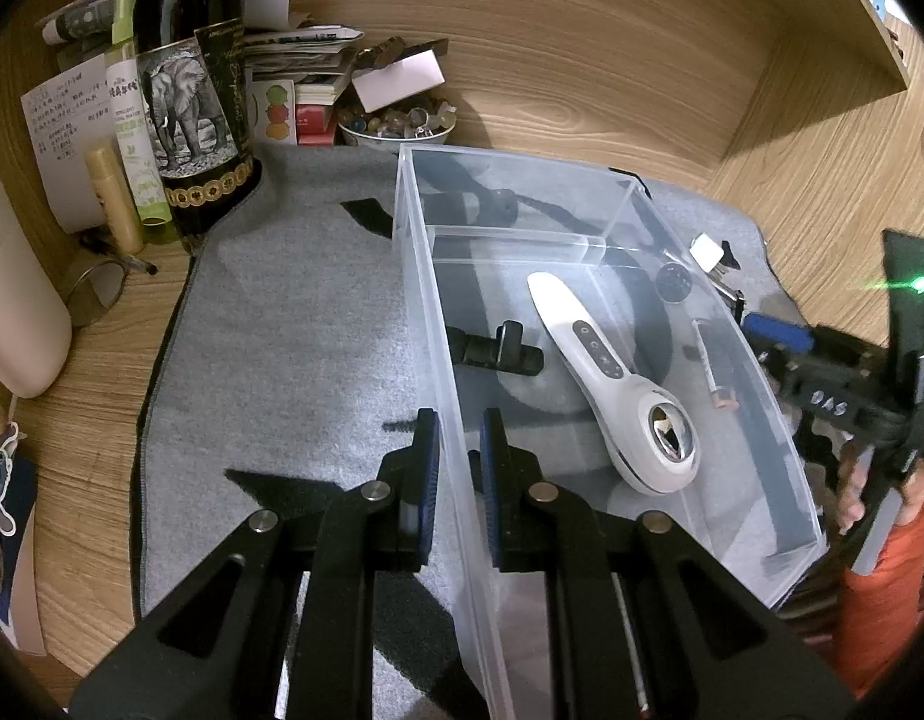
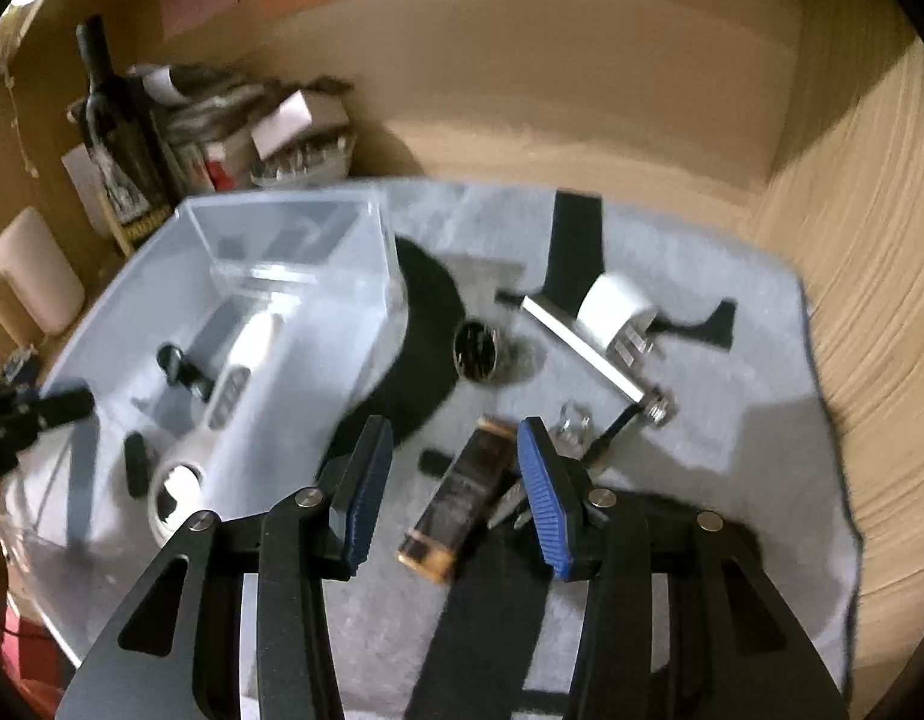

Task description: Organize rigid objects

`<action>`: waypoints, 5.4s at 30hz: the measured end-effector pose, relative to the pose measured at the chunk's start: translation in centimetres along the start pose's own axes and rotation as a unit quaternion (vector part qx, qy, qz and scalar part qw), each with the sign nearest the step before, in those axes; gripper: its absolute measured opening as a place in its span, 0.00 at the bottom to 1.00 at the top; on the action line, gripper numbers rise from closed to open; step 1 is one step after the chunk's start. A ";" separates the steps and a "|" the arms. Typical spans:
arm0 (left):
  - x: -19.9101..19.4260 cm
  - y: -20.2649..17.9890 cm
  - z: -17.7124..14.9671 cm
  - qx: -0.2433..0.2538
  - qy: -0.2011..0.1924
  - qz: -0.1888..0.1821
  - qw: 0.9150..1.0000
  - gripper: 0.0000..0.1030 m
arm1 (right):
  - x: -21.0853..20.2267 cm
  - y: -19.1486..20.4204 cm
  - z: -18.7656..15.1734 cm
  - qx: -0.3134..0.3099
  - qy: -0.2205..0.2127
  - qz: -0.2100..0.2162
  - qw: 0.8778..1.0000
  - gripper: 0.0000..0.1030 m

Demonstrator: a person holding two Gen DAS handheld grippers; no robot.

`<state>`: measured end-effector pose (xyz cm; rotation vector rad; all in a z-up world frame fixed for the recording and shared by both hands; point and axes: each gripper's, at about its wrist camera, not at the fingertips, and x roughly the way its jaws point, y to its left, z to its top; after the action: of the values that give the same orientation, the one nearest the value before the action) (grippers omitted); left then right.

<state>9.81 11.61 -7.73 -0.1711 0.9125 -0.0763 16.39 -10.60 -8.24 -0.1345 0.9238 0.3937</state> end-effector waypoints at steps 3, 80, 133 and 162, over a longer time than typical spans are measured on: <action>0.0 0.0 0.0 0.000 0.000 0.000 1.000 0.12 | 1.1 -0.1 -0.5 0.003 0.014 -0.001 1.000 0.39; -0.1 0.2 -0.1 0.000 0.000 -0.005 1.000 0.12 | -1.0 12.1 2.7 -0.130 -0.004 0.107 0.986 0.21; 0.0 0.1 -0.1 0.000 -0.001 -0.003 1.000 0.12 | 3.5 -3.9 -0.6 0.041 0.045 -0.050 0.997 0.40; 0.0 0.0 -0.2 0.001 0.000 -0.002 1.000 0.12 | -0.1 -6.0 -2.4 0.049 0.024 -0.075 0.996 0.08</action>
<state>9.70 11.64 -7.85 -0.1706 0.9115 -0.0810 16.83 -16.81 -9.94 -0.1237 0.9724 0.2067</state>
